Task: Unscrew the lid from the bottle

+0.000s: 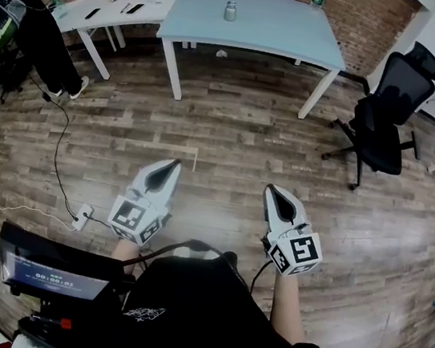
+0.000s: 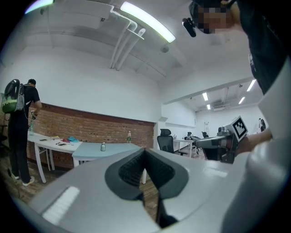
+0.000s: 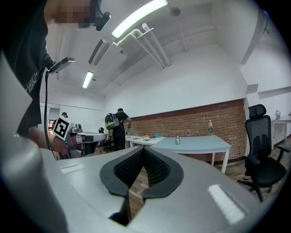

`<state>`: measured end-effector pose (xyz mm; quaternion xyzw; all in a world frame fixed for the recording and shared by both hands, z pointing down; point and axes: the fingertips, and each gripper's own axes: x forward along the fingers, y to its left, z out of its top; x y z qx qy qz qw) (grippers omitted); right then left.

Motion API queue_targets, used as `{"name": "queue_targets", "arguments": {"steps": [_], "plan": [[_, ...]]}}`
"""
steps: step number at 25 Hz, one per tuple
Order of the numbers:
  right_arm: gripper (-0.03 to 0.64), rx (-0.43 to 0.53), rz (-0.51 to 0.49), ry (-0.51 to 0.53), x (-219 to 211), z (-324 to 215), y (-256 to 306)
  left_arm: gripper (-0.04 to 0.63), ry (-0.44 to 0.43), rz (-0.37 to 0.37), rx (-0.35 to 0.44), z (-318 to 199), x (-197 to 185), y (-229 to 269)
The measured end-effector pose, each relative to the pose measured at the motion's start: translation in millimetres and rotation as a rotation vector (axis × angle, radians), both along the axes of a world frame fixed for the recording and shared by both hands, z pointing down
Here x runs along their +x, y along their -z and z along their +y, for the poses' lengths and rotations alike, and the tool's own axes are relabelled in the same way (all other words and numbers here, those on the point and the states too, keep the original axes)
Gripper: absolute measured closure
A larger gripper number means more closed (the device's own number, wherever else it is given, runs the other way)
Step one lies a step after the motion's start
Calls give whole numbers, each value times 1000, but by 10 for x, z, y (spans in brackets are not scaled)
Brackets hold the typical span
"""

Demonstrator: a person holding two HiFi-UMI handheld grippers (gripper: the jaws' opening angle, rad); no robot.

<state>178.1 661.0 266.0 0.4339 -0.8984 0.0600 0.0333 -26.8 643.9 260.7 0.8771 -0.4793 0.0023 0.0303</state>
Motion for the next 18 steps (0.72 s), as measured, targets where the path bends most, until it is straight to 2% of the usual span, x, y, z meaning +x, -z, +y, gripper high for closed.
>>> {"name": "queue_targets", "arguments": {"steps": [5,18], "plan": [[614,19,-13,18,218,125,-145,596,14,-13,18,136,204,-145],[614,15,-9,32,314,109,-148,595,39,-28,19,99,268,-121]]}}
